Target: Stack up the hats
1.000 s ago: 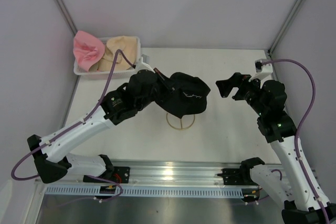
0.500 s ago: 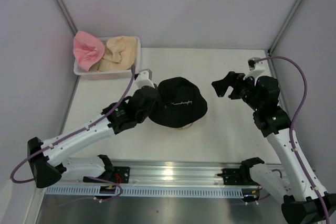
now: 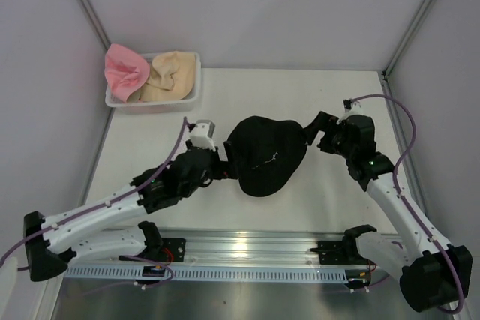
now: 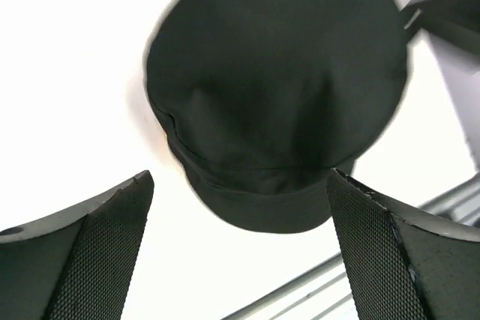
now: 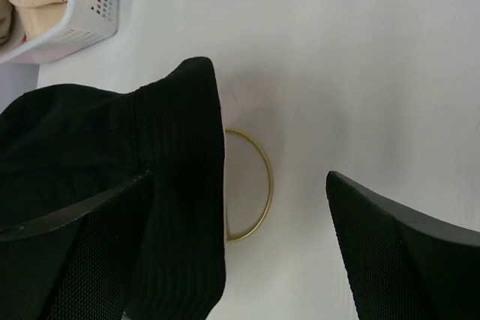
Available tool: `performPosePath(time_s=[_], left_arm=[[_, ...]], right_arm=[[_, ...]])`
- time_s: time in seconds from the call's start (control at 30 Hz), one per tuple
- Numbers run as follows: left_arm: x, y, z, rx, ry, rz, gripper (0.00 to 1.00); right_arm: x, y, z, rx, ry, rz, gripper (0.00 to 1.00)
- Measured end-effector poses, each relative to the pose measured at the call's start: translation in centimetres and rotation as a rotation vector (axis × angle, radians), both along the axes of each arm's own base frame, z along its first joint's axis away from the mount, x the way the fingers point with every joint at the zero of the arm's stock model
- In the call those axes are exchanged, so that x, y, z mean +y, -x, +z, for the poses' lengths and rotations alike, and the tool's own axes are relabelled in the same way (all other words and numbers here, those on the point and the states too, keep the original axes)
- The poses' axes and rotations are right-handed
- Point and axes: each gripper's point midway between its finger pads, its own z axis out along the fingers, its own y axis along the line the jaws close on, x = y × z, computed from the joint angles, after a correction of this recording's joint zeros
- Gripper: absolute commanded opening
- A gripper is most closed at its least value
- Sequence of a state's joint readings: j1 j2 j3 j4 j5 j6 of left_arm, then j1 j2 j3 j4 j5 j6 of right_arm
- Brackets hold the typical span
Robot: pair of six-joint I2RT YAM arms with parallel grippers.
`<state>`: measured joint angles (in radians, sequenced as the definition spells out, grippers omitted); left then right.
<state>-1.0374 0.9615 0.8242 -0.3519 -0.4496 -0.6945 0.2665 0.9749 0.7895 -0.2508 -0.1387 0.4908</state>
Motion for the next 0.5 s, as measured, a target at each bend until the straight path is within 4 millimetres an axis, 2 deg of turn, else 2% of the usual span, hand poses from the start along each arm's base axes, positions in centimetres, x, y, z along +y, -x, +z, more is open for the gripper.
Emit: performPosePath(time_s=[0.17,0.27,0.37,0.47,0.5], left_arm=[[3.2,0.0,5.8,-0.135,0.106,0.073,1.0],[5.3,-0.4,8.4,-0.198,0.145,0.143,1.0],[7.8,-1.1,8.9,-0.204,0.143,0.242,0.99],[9.6,-1.8,7.6,-0.166,0.109,0.309,0.99],[10.1,-1.9,7.3,-0.154,0.098,0.326,1.0]], right_arm=[[1.0,0.3,-2.7,0.049,-0.134,-0.03,1.0],[1.5,0.4,-3.7,0.054,-0.213,-0.048,0.98],[1.8,0.2,-3.3,0.032,-0.285,-0.068,0.86],[2.1,0.0,-2.4,0.006,-0.361,-0.085,0.8],[2.2,0.0,-2.1,-0.002,-0.387,-0.089,0.74]])
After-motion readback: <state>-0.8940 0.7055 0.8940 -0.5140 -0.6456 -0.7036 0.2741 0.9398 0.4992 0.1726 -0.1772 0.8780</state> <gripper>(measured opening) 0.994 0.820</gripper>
